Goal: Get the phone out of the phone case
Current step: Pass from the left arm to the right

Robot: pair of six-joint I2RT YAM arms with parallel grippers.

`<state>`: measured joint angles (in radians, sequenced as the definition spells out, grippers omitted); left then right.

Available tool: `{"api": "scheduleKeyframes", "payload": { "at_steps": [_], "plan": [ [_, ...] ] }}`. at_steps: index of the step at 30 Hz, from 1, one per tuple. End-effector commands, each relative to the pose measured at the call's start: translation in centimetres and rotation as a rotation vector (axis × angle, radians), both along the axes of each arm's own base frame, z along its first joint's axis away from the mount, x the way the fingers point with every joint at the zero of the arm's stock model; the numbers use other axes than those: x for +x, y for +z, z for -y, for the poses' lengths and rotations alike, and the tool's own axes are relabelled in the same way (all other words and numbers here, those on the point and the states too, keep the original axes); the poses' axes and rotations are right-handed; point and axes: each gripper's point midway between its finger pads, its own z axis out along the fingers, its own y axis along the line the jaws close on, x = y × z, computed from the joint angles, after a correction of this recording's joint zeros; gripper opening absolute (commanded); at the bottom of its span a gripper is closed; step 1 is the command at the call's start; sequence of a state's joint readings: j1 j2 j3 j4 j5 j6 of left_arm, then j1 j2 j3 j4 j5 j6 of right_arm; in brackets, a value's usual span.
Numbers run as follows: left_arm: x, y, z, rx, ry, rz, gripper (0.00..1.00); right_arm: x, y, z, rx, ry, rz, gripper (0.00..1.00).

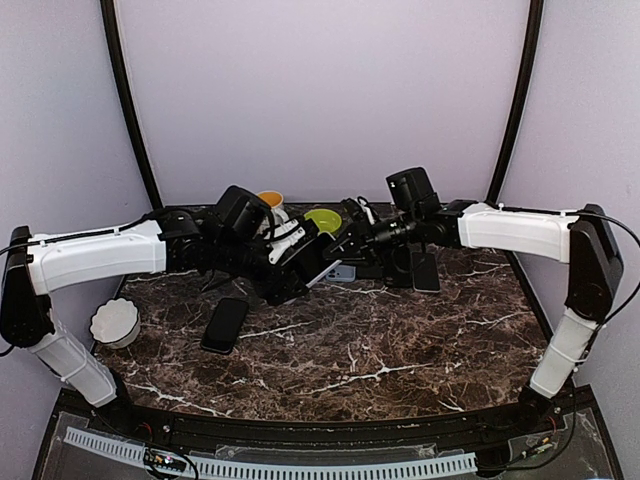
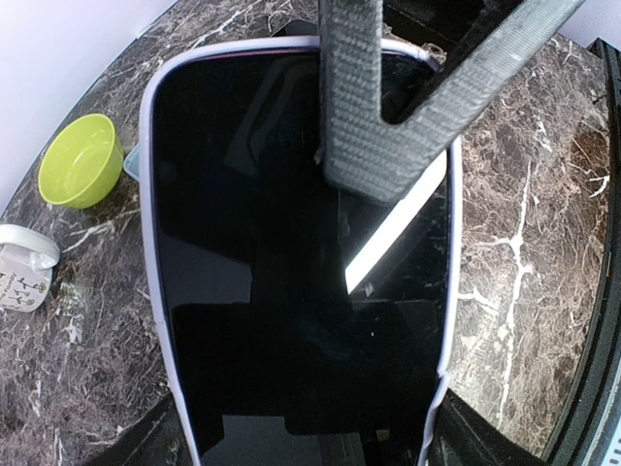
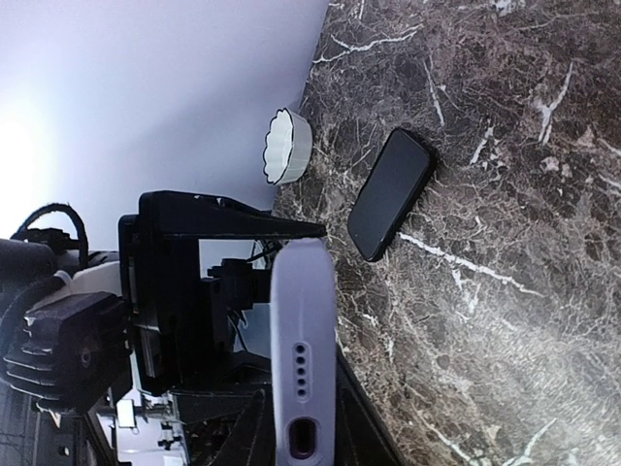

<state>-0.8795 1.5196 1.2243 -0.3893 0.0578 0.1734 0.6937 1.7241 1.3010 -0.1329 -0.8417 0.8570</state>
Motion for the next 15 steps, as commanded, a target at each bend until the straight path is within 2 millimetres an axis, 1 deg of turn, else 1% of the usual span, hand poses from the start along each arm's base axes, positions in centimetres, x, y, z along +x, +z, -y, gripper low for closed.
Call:
{"api": "scheduleKeyframes", "payload": {
  "at_steps": [1, 3, 5, 6, 7, 8, 9, 10, 11, 12, 13, 14, 15],
  "plan": [
    [-0.4, 2.5, 0.7, -0.064, -0.032, 0.071, 0.50, -0.7, 1.1, -0.8, 0.051, 0.063, 0.046, 0.12],
    [-0.5, 2.5, 0.6, -0.064, -0.033, 0.075, 0.49, -0.9, 1.0, -0.8, 0.049, 0.072, 0.044, 0.04],
    [-0.5, 2.7, 0.6, -0.064, -0.031, 0.081, 0.51, -1.1, 0.9, -0.7, 0.046, 0.082, 0.051, 0.00],
    [-0.5, 2.7, 0.5, -0.063, -0.032, 0.084, 0.52, -1.2, 0.9, -0.7, 0.046, 0.086, 0.055, 0.00],
    [-0.5, 2.8, 0.4, -0.065, -0.032, 0.089, 0.57, -1.2, 1.1, -0.6, 0.048, 0.090, 0.064, 0.00],
    [-0.6, 2.8, 0.4, -0.063, -0.035, 0.090, 0.60, -1.3, 1.3, -0.6, 0.051, 0.094, 0.077, 0.00],
    [-0.6, 3.1, 0.3, -0.068, -0.037, 0.094, 0.66, -1.3, 1.5, -0.6, 0.055, 0.098, 0.101, 0.00],
    [-0.8, 3.0, 0.2, -0.065, -0.040, 0.093, 0.69, -1.2, 1.9, -0.5, 0.057, 0.099, 0.126, 0.00],
    [-0.8, 3.3, 0.1, -0.069, -0.041, 0.099, 0.74, -1.2, 2.3, -0.4, 0.060, 0.101, 0.157, 0.00],
    [-0.9, 3.4, 0.0, -0.067, -0.043, 0.102, 0.76, -1.2, 2.8, -0.3, 0.067, 0.101, 0.194, 0.00],
    [-0.9, 3.8, -0.1, -0.073, -0.044, 0.110, 0.81, -1.1, 3.2, -0.2, 0.071, 0.101, 0.229, 0.00],
    [-1.0, 3.8, -0.2, -0.072, -0.046, 0.118, 0.84, -1.1, 3.6, 0.0, 0.072, 0.097, 0.261, 0.00],
    [-1.0, 4.3, -0.4, -0.080, -0.042, 0.131, 0.89, -1.0, 3.8, 0.1, 0.069, 0.091, 0.293, 0.00]
  ]
}}
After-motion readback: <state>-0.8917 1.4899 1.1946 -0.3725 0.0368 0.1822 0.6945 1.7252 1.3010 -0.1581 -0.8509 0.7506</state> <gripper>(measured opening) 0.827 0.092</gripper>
